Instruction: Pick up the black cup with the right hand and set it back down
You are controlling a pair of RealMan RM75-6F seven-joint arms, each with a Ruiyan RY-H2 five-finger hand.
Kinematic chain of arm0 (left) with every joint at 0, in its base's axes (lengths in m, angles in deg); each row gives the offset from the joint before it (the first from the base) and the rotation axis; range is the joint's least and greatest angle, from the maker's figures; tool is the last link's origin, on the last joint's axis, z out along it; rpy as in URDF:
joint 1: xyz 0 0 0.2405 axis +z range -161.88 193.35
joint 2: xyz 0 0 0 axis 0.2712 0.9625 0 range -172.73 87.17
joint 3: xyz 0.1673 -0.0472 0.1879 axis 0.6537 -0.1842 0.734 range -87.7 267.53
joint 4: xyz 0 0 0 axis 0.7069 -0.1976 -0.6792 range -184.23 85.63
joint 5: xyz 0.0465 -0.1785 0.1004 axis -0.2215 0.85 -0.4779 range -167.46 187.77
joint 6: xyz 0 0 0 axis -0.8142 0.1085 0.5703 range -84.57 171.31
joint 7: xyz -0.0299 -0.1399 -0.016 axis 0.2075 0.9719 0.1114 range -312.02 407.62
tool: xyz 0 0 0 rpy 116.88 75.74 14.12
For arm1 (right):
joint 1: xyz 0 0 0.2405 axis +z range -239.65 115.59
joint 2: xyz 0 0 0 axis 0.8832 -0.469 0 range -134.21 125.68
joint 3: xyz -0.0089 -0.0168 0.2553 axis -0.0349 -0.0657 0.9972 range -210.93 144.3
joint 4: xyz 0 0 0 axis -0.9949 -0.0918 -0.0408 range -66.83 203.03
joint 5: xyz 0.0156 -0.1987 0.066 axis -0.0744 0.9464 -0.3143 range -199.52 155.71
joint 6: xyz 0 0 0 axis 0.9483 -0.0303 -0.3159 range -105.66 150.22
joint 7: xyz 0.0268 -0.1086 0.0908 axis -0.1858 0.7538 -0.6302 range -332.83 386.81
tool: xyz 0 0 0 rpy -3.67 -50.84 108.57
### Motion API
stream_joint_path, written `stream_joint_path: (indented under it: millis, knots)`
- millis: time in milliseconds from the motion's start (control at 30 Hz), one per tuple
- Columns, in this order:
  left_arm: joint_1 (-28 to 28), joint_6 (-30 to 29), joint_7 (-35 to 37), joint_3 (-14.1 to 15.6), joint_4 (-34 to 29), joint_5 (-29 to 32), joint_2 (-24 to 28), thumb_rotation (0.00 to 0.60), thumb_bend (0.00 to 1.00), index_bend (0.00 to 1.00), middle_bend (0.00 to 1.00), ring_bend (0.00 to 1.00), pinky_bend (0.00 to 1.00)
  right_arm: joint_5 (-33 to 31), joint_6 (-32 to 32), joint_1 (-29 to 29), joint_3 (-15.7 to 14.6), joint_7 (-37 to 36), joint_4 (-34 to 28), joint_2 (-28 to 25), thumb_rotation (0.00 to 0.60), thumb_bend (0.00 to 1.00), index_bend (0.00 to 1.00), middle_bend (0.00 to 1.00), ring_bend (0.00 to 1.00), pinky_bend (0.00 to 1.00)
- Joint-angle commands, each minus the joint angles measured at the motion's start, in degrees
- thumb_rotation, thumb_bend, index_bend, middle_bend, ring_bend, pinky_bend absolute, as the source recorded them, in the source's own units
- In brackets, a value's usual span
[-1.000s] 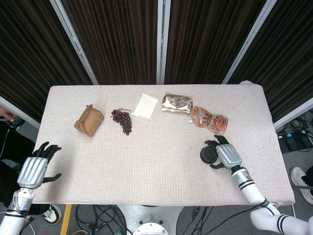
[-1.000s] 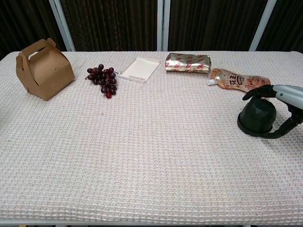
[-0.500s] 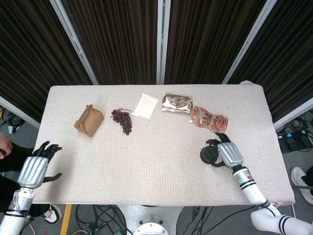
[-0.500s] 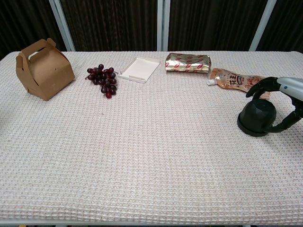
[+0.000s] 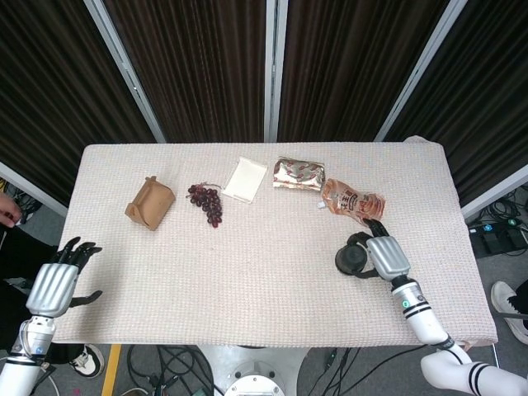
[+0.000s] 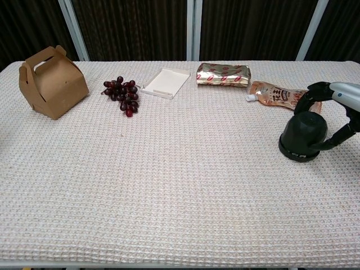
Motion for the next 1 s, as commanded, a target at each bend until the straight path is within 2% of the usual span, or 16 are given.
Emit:
stream_joint_path:
  millis: [33, 200, 333, 500, 833, 900, 1000]
  knots:
    - [0.0, 0.1, -0.1, 0.0, -0.1, 0.0, 0.0, 0.6, 0.02, 0.23, 0.17, 0.08, 0.27, 0.7, -1.6, -0.4, 0.4, -0.9, -1.3, -1.0, 0.6, 0.03, 0.4, 0.43, 0.03, 0.0]
    - [-0.1, 0.2, -0.4, 0.1, -0.3, -0.1, -0.1, 0.6, 0.02, 0.23, 0.17, 0.08, 0.27, 1.6, -5.0, -1.8, 0.8, -2.8, -3.5, -3.4, 0.6, 0.03, 0.4, 0.43, 0.03, 0.0]
    - [-0.2, 0.4, -0.7, 0.1, -0.5, -0.1, -0.1, 0.6, 0.02, 0.23, 0.17, 0.08, 0.27, 0.8, -6.7, -3.5, 0.9, -4.2, -2.6, -4.8, 0.6, 0.03, 0.4, 0.43, 0.03, 0.0]
    - [-0.3, 0.4, -0.9, 0.1, -0.6, -0.1, -0.2, 0.6, 0.02, 0.23, 0.17, 0.08, 0.27, -1.4, -5.6, -5.3, 0.3, -7.0, 1.6, -5.0, 0.6, 0.03, 0.4, 0.43, 0.03, 0.0]
    - [-0.5, 0.6, -1.3, 0.1, -0.8, -0.1, -0.1, 0.6, 0.02, 0.23, 0.17, 0.08, 0.27, -2.4, -2.6, -6.4, -0.7, -10.9, 10.3, -1.1, 0.6, 0.03, 0.4, 0.42, 0.03, 0.0]
    - [-0.4, 0.5, -1.2, 0.0, -0.8, 0.0, 0.0, 0.6, 0.02, 0.23, 0.17, 0.08, 0.27, -2.1, -1.4, -6.2, -1.1, -11.2, 10.5, -1.3, 0.6, 0.01, 0.34, 0.37, 0.01, 0.0]
    - [-0.3, 0.4, -1.1, -0.1, -0.8, 0.1, -0.1, 0.6, 0.02, 0.23, 0.17, 0.08, 0.27, -1.7, -0.4, -5.9, -1.3, -12.0, 9.2, -2.6, 0.6, 0.0, 0.19, 0.19, 0.0, 0.0]
